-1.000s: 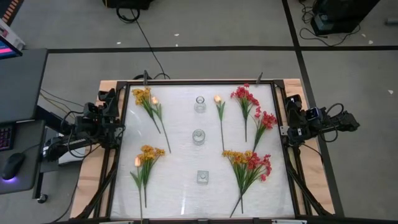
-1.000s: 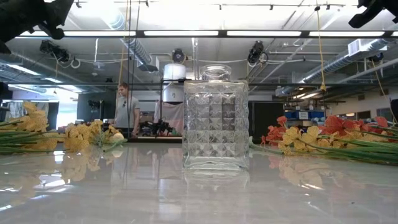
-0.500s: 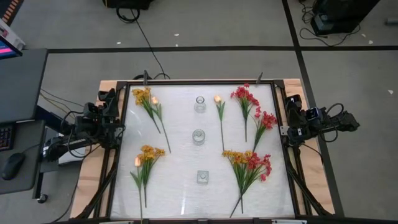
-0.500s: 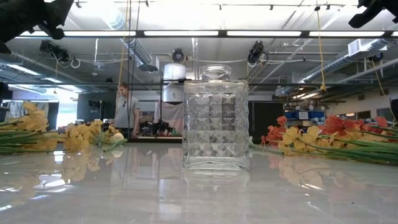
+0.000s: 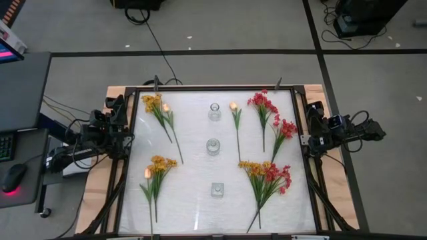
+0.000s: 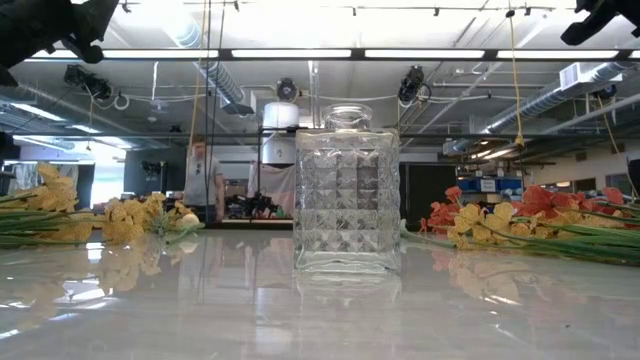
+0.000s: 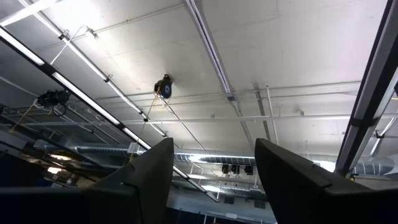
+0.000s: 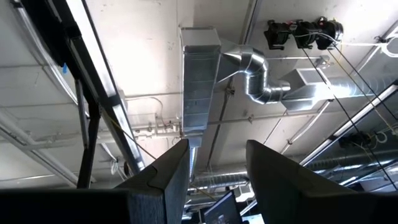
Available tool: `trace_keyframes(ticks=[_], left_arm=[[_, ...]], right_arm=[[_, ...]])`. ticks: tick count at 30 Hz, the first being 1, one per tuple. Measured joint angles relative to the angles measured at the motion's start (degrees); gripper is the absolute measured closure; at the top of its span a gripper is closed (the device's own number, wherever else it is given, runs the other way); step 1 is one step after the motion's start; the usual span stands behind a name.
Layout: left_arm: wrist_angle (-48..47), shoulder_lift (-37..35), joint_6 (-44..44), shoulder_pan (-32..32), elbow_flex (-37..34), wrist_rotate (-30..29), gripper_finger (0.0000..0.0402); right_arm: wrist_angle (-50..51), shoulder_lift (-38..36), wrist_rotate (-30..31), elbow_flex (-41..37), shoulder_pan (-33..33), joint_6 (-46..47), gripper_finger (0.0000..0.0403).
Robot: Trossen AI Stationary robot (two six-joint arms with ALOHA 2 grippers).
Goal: Sort flowers into vase by color
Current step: Put the middle red flowers into the top transparent vase
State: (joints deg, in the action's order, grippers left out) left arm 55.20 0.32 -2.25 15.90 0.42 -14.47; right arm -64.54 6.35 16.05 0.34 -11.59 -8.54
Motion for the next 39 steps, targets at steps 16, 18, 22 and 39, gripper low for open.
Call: trace_keyframes(ticks=[16, 18, 22, 39], left_arm=[[0.00, 0.01, 0.01, 0.00, 0.01, 0.01, 0.0170], [-0.02, 0.00, 0.01, 0.00, -0.01, 0.01, 0.0170], [0.00, 0.01, 0.00, 0.00, 0.00, -0.01, 0.0170], [-0.02, 0.02, 0.00, 0.00, -0.02, 0.01, 0.0170]], right_arm=[[27.45, 3.78, 5.41, 13.41, 0.01, 2.70, 0.0235], [28.87, 5.81, 5.41, 16.02, 0.01, 2.20, 0.0235], [29.53, 11.19, 5.53, 20.40, 0.00, 2.05, 0.0235], [46.69, 40.54, 25.04, 45.64, 1.36, 1.88, 0.0235]])
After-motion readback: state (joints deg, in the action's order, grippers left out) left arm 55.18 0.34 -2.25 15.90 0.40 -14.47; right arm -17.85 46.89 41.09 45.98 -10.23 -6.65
